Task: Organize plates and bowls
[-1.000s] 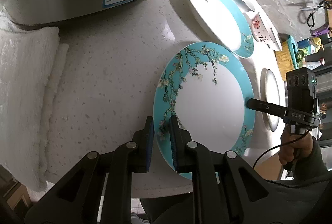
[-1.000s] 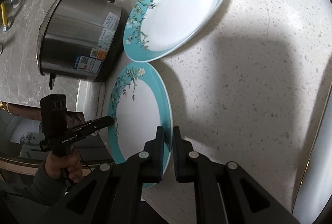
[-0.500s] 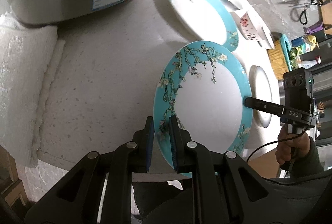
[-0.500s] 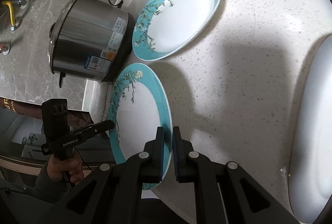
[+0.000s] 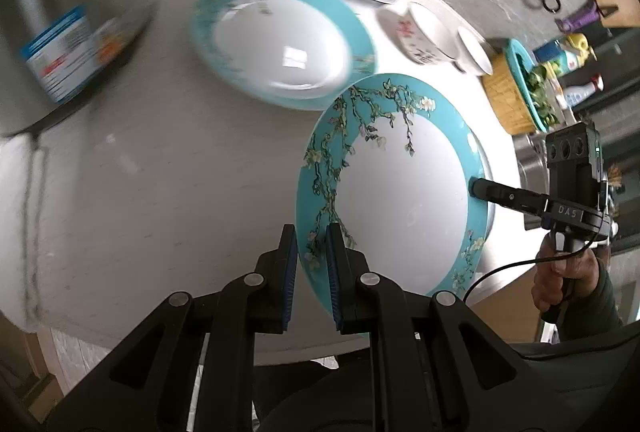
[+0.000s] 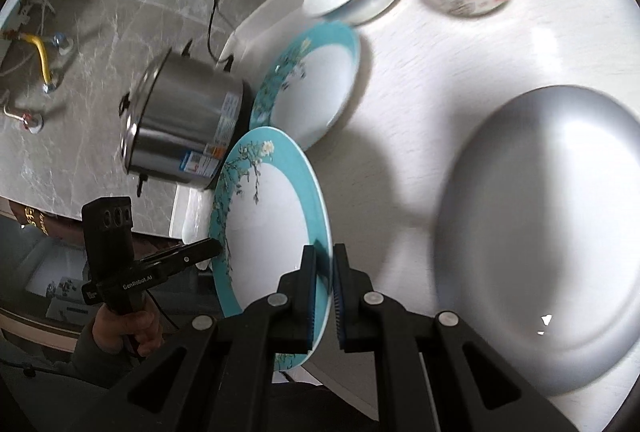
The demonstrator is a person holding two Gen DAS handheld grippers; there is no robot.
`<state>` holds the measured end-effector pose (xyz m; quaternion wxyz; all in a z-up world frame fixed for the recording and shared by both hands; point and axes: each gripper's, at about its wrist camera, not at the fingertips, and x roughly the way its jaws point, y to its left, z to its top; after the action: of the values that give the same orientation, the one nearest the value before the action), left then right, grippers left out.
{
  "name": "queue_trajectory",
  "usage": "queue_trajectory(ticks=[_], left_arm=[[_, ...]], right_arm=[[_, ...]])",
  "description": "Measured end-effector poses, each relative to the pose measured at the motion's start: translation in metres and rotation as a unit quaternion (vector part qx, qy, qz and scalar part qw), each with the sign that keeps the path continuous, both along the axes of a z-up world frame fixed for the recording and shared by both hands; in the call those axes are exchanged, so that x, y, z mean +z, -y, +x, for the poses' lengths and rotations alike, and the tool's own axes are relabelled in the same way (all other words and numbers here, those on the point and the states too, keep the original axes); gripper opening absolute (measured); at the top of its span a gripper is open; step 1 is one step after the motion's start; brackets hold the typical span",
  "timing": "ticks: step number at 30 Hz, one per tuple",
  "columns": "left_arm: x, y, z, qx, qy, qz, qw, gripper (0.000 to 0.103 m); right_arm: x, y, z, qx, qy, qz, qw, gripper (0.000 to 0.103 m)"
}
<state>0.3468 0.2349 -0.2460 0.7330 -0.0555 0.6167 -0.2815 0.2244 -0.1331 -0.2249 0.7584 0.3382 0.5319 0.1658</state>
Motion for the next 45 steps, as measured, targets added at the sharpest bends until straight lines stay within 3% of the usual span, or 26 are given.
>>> queue_trajectory(ticks=[11, 20, 30, 45], left_arm=[[0.013, 0.133, -0.019, -0.060, -0.001, -0.011, 0.9982, 0.012], [-0.016, 0.214, -0.023, -0.085, -0.011, -0.006, 0.9963, 0.012], [-0.050, 0.245, -0.027, -0.086, -0.023, 0.014, 0.9960, 0.012], [-0.063, 0.246, -0.017, -0.080, -0.018, 0.034, 0.9961, 0.012]], right_arm=[[0.018, 0.101, -0.045, -0.060, 0.005, -0.018, 0.998, 0.010], [0.005, 0.163, -0.066, -0.083, -0.008, -0.024, 0.996, 0.010], [-0.034, 0.195, -0.074, -0.084, -0.038, -0.026, 0.995, 0.011], [-0.044, 0.186, -0.065, -0.073, -0.037, -0.046, 0.996, 0.013]])
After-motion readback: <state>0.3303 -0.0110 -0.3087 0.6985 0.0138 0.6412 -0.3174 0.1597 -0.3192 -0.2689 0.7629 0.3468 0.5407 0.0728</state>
